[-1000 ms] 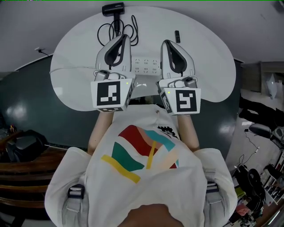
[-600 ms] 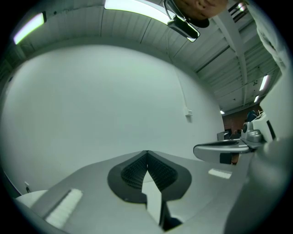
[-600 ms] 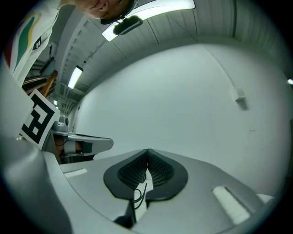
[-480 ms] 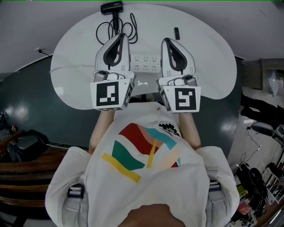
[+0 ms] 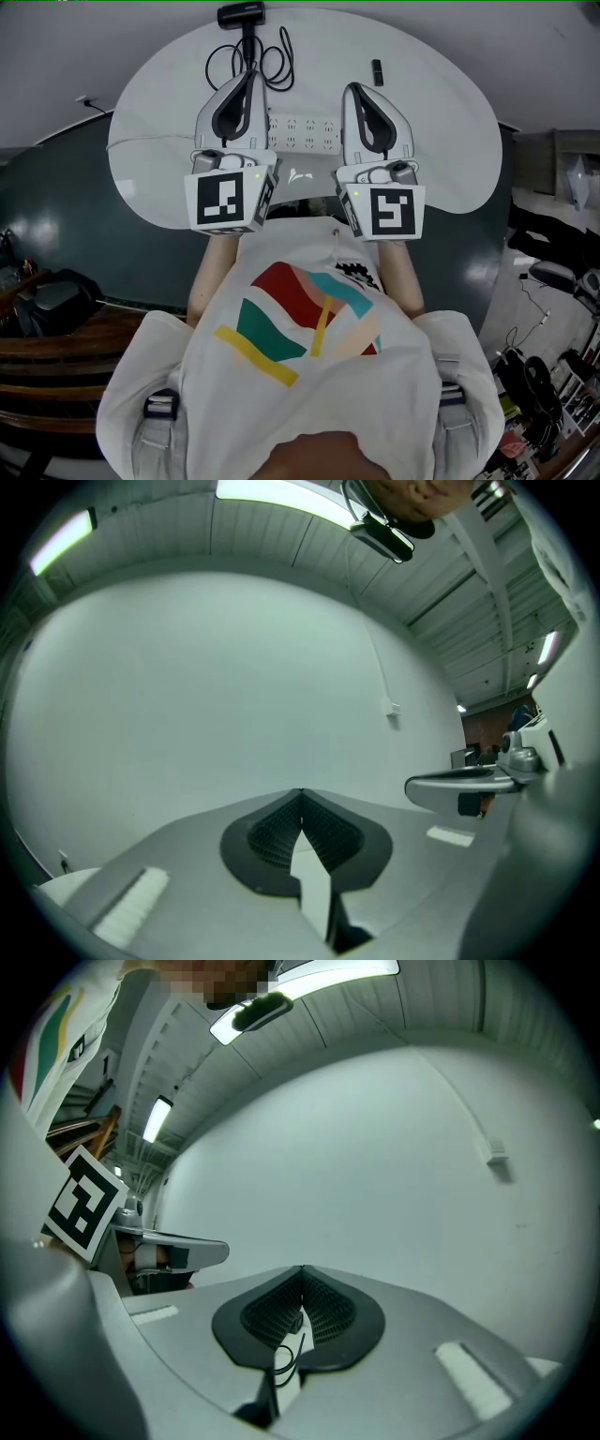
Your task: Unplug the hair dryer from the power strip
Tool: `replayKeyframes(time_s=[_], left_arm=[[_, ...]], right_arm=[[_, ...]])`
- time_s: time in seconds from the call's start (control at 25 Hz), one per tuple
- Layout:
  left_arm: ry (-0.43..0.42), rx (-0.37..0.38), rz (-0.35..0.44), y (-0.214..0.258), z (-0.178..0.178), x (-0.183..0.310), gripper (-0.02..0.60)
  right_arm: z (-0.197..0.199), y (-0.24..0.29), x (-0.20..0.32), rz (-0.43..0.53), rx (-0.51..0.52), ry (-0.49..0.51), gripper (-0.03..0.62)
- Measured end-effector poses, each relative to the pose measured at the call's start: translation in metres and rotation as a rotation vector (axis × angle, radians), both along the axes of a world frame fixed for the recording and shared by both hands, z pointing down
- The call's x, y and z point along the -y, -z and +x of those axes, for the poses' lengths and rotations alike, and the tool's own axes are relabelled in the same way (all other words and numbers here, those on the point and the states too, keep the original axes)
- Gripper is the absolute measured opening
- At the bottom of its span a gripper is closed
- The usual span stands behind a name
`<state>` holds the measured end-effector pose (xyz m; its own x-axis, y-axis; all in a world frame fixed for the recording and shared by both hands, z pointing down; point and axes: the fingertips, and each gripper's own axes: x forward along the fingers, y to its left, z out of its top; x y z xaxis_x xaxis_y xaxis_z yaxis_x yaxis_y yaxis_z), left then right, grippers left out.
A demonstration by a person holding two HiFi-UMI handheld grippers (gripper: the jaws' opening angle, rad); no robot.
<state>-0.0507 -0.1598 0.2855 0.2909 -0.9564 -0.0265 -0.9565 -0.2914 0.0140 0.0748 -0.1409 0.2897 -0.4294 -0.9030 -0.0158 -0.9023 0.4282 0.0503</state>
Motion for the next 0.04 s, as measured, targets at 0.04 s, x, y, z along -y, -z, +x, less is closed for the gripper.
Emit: replayKeyframes(time_s=[0.04], left_arm=[[0.004, -0.001, -0.001, -0.0001, -0.0011, -0.0004, 0.0]], right_arm=[[-0.0005, 0.0, -0.0004, 0.001, -0.001, 0.002, 0.012]])
